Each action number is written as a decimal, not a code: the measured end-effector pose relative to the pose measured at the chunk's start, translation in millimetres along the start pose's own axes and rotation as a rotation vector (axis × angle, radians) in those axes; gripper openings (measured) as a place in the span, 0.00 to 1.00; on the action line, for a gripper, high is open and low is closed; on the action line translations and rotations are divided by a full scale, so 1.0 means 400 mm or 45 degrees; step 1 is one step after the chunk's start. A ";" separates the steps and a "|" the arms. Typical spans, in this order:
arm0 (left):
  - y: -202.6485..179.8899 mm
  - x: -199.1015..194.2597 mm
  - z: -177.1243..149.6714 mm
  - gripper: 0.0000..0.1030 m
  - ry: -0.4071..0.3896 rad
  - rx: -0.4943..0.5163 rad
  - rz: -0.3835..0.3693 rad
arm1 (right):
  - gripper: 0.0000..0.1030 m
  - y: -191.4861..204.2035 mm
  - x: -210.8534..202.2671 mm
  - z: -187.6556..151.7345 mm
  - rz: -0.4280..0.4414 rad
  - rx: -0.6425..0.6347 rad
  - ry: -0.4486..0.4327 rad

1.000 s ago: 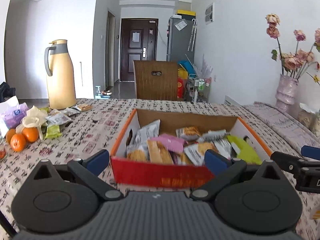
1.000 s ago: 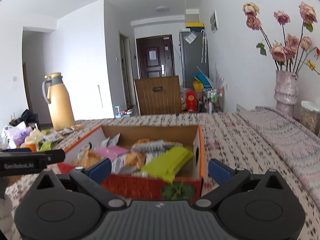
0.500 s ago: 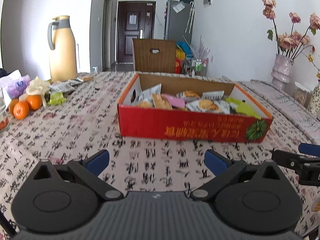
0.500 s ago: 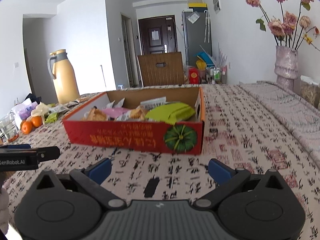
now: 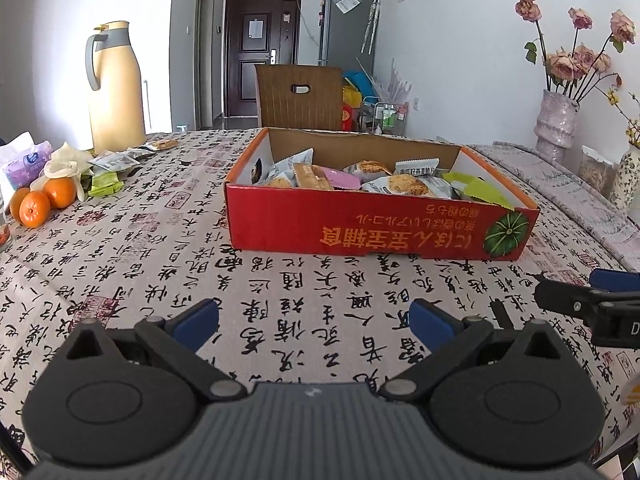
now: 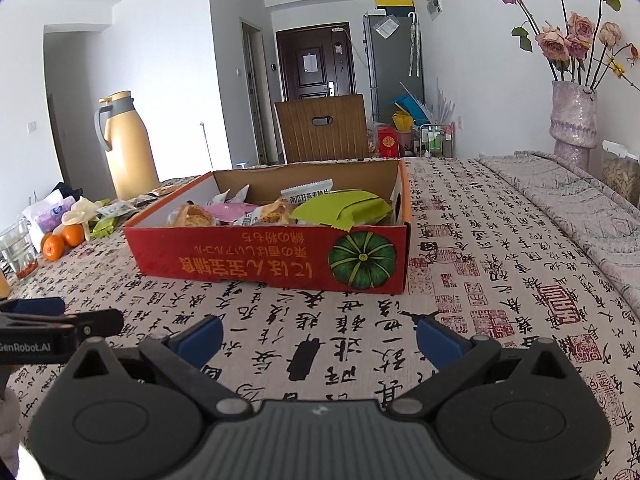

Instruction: Organize snacks

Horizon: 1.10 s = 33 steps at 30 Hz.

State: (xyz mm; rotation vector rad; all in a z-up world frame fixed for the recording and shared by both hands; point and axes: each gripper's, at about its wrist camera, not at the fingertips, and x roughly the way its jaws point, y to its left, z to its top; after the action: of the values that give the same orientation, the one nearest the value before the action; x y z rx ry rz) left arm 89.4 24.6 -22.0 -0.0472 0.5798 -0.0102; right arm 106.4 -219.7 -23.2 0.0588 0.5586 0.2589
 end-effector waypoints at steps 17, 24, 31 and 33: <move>-0.004 0.000 -0.002 1.00 -0.001 0.006 -0.007 | 1.00 0.000 0.006 -0.007 -0.002 0.002 0.006; -0.005 -0.001 -0.002 1.00 -0.002 0.007 -0.007 | 1.00 -0.001 0.006 -0.007 -0.002 0.001 0.007; -0.005 0.000 -0.002 1.00 -0.002 0.007 -0.007 | 1.00 -0.001 0.005 -0.006 -0.002 0.002 0.007; -0.006 -0.001 -0.003 1.00 -0.002 0.007 -0.007 | 1.00 -0.001 0.006 -0.008 -0.002 0.002 0.007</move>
State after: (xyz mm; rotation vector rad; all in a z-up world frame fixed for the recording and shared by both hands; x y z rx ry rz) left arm 88.6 22.4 -22.6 -0.0438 0.5777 -0.0172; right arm 106.7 -219.3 -26.9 0.0591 0.5645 0.2573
